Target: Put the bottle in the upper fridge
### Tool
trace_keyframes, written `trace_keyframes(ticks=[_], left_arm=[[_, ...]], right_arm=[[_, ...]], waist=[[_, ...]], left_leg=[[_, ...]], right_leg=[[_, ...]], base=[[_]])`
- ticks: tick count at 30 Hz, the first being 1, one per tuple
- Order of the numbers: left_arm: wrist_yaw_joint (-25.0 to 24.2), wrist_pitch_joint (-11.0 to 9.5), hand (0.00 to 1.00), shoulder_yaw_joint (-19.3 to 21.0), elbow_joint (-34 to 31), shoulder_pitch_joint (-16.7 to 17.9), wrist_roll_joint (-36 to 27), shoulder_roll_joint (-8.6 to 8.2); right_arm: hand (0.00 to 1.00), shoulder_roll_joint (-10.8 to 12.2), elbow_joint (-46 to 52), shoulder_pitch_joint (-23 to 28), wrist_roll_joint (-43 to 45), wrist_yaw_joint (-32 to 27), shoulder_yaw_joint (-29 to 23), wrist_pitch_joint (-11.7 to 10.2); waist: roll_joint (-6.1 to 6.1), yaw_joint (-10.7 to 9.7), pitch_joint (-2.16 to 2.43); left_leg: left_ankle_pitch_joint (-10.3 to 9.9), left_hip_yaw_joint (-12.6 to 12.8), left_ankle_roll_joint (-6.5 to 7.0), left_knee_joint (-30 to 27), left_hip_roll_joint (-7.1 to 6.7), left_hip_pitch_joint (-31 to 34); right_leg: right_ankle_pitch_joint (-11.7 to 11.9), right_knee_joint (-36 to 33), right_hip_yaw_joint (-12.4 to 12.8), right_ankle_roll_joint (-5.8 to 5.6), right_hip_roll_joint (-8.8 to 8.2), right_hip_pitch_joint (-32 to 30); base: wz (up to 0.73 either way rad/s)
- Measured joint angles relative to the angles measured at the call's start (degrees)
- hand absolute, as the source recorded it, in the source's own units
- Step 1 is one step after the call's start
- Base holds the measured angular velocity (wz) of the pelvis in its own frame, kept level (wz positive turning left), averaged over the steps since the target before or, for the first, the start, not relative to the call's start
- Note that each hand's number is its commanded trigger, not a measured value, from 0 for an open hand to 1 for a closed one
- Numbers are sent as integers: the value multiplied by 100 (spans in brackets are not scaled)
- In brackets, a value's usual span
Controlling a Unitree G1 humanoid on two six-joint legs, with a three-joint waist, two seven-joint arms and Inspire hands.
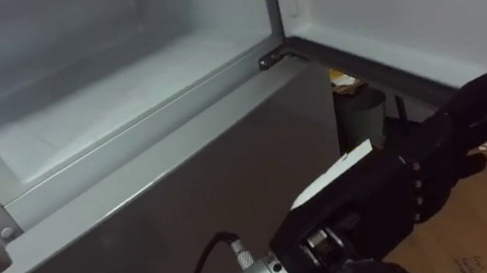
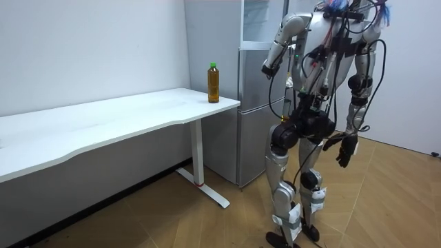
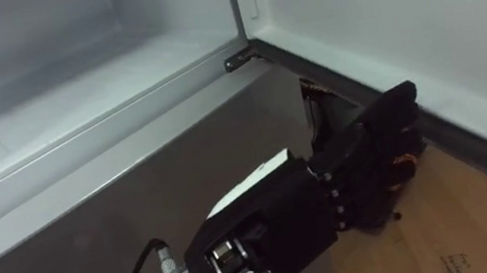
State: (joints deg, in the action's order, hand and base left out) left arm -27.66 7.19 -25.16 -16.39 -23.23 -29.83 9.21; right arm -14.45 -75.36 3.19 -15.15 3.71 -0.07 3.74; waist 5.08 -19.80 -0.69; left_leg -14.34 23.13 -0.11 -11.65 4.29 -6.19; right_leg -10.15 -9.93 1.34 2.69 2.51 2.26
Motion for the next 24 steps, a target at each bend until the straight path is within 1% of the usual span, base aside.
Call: trace_keyframes(ticks=[2,3,4,5,6,7,8,9,10,11,12,13,14,16,17,18,19,20,22,24], left_arm=[[4,-6,0,55,-52,0,1,84],[4,-6,0,54,-62,0,3,96],[3,-6,0,55,-108,0,5,108],[4,-6,0,54,-171,1,27,106],[5,-7,0,66,-222,0,29,107],[7,-7,0,78,-236,0,28,107],[29,-7,0,96,-253,1,28,109],[70,-7,0,102,-273,4,25,115],[142,-7,0,144,-338,14,11,117],[243,-12,0,189,-403,29,10,118],[281,-13,0,220,-424,43,11,115],[396,-25,0,258,-503,121,13,143],[510,-59,0,262,-583,251,15,172],[579,-66,0,265,-667,434,30,172],[618,-66,0,288,-741,557,87,176],[619,-66,0,319,-761,600,143,181],[627,-67,0,428,-783,689,156,210],[646,-69,0,619,-836,797,134,223],[771,-95,0,830,-841,807,128,233],[920,-131,0,1073,-842,813,132,268]], right_arm=[[0,0,1,-50,-2,-2,-1,-15],[0,1,1,-49,-2,0,-1,-18],[0,11,0,-52,-2,-1,0,-20],[0,25,-1,-50,-2,-2,-2,-20],[0,47,0,-72,-11,-11,-3,-22],[0,64,-1,-95,-21,-28,-3,-24],[0,98,0,-139,-33,-59,3,-47],[0,111,18,-155,-59,-63,3,-61],[0,139,140,-148,-150,-114,12,-85],[0,162,216,-136,-265,-171,25,-145],[0,177,247,-140,-279,-197,47,-157],[0,210,337,-136,-277,-256,92,-173],[0,225,432,-136,-270,-328,153,-188],[0,251,443,-147,-249,-435,181,-293],[0,281,441,-145,-234,-494,173,-331],[0,303,436,-141,-225,-528,164,-347],[0,347,434,-126,-228,-586,166,-367],[0,375,437,-127,-254,-600,166,-373],[0,369,435,-85,-265,-605,166,-372],[0,380,438,-34,-264,-604,170,-372]], waist=[[4,46,12],[8,69,25],[4,99,28],[2,141,29],[2,226,29],[2,278,30],[-1,319,31],[0,334,37],[-1,375,39],[-1,418,39],[-2,459,41],[-13,498,47],[-15,561,48],[-17,626,48],[-20,673,49],[-24,698,46],[-36,791,52],[-42,847,55],[-56,942,59],[-110,1027,81]], left_leg=[[6,-83,-10,-1,-9,33],[7,-151,-10,-5,-16,54],[9,-261,-12,-4,-27,67],[10,-334,-14,0,-40,82],[19,-370,-23,2,-80,92],[22,-401,-25,2,-84,97],[31,-474,-24,0,-95,117],[42,-505,-18,-3,-97,145],[81,-603,-3,-3,-104,178],[105,-667,5,-3,-113,208],[110,-701,5,-3,-114,216],[129,-776,5,-3,-124,226],[155,-844,6,-2,-171,243],[212,-958,18,12,-207,256],[248,-1038,27,32,-211,257],[253,-1090,27,33,-217,255],[266,-1161,27,28,-262,254],[293,-1233,30,27,-280,262],[316,-1303,39,24,-301,280],[347,-1464,45,22,-308,328]], right_leg=[[0,10,-123,0,-25,16],[0,14,-171,0,-32,23],[0,21,-265,-1,-46,44],[0,40,-329,-1,-59,69],[-1,38,-359,-2,-66,72],[-1,37,-380,-2,-70,75],[-1,32,-470,-3,-85,83],[-1,32,-501,-3,-97,79],[-1,32,-619,-5,-131,77],[-2,31,-683,-6,-150,78],[-2,30,-726,-6,-152,83],[-2,33,-799,-5,-162,107],[-2,41,-870,-5,-175,159],[-3,61,-976,-4,-213,192],[-2,101,-1077,-5,-235,218],[-2,119,-1125,-5,-238,249],[-9,127,-1188,-4,-249,274],[-20,128,-1239,0,-267,277],[-46,121,-1332,-6,-295,289],[-54,116,-1506,-12,-323,337]], base=[[24],[32],[41],[42],[28],[21],[21],[33],[38],[36],[35],[30],[31],[40],[45],[38],[29],[25],[30],[40]])
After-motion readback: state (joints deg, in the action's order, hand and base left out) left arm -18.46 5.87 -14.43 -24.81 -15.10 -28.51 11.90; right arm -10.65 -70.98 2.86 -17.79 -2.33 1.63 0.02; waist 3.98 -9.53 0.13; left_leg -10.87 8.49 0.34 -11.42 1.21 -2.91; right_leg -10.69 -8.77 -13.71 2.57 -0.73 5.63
